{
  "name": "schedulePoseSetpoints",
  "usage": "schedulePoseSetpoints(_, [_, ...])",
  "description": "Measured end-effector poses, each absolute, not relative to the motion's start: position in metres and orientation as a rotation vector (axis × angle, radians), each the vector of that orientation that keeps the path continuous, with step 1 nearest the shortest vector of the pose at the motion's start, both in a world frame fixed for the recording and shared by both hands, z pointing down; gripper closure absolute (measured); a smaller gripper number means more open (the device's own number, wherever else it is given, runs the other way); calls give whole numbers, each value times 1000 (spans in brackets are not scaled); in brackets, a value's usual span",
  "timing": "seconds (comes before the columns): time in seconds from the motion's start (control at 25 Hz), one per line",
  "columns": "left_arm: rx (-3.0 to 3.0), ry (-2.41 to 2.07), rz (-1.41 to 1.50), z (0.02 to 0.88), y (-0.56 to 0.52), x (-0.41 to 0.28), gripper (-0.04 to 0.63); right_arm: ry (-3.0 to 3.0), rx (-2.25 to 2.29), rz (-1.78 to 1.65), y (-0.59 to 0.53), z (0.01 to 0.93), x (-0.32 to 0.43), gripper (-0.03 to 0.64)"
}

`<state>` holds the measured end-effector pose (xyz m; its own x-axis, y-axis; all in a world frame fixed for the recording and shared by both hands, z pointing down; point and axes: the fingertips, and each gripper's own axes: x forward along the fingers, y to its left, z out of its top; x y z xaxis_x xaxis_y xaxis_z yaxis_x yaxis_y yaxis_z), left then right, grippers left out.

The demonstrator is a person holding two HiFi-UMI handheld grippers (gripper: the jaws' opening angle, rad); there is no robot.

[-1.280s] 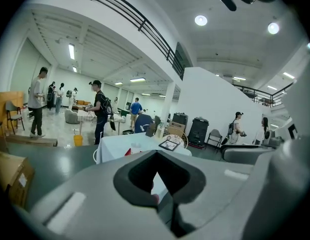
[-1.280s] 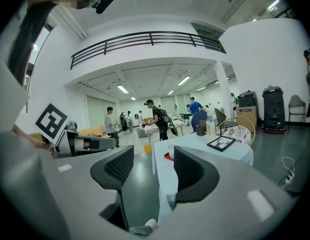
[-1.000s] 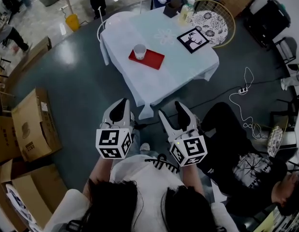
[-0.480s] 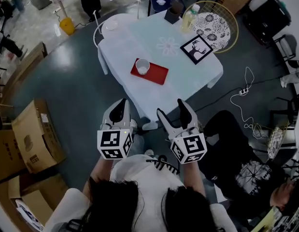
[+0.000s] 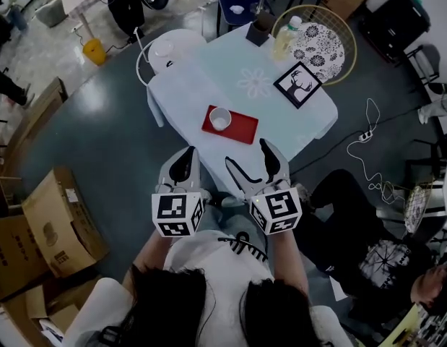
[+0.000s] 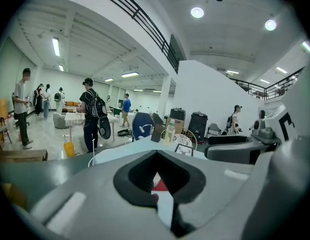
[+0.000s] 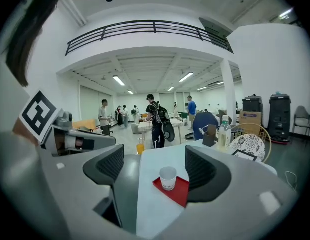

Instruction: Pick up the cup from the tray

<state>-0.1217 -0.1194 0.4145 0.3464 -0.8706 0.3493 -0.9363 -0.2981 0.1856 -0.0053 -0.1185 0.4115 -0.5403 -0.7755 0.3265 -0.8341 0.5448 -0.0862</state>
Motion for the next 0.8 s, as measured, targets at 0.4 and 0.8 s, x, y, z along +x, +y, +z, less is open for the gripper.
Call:
schedulePoseSetpoints(0.4, [2282, -1546, 306, 421, -159, -120, 594, -2500, 1262, 312, -164, 435, -34, 188])
schedulePoseSetpoints(0.8, [2199, -1583, 361, 452, -199, -123, 594, -2415, 1189, 456, -216, 510, -41, 136])
